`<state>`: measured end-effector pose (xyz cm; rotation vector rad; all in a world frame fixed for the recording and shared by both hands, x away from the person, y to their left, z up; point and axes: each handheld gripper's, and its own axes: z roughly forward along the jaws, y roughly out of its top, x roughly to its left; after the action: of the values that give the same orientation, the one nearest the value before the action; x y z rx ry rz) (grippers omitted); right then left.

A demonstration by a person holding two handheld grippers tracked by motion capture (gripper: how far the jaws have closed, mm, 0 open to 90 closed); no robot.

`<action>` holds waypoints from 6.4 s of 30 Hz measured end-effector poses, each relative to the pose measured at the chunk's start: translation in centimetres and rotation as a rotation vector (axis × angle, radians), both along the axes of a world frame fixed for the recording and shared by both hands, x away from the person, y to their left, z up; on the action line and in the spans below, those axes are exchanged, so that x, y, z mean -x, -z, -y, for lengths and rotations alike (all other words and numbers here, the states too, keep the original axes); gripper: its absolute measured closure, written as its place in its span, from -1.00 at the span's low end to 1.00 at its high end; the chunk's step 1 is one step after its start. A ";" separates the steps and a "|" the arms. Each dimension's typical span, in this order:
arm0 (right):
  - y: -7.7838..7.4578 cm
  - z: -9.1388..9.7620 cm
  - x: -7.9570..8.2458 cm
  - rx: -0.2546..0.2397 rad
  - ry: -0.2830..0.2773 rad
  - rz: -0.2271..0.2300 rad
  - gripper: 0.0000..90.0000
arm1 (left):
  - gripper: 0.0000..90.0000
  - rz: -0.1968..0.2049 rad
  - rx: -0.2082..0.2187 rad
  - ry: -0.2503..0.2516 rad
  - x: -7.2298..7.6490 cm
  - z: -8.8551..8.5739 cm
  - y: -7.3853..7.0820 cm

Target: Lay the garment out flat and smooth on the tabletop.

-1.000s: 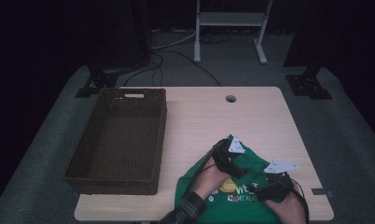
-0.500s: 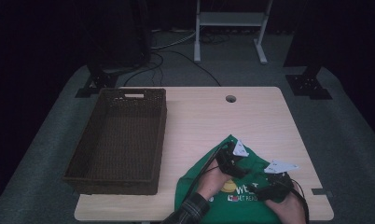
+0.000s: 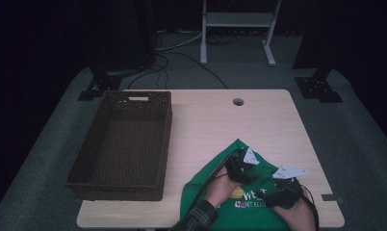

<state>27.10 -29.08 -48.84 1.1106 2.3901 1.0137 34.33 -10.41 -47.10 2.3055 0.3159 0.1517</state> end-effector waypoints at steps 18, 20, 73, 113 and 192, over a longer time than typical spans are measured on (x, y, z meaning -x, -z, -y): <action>0.0 0.0 0.0 0.001 -0.001 0.001 -1.00 | 0.87 -0.057 0.038 -0.036 -0.5 -0.7 -0.8; 0.0 0.0 0.0 0.001 -0.001 0.001 -1.00 | 0.87 -0.063 0.039 -0.038 -0.7 -0.8 -1.1; 0.0 0.0 0.0 0.001 0.000 0.001 -1.00 | 0.87 -0.056 0.103 -0.126 -3.7 -4.5 -5.7; 0.0 4.8 0.7 -0.001 -0.004 -0.001 -1.00 | 0.87 -0.049 0.169 -0.182 -5.9 -6.1 -6.9; 0.0 4.8 0.7 0.000 -0.003 0.000 -1.00 | 0.55 0.013 0.146 -0.528 -11.5 -12.6 -3.7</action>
<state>26.36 -33.90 -48.87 1.1075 2.3927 1.0153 45.85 2.22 -43.40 2.0301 0.8953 0.3917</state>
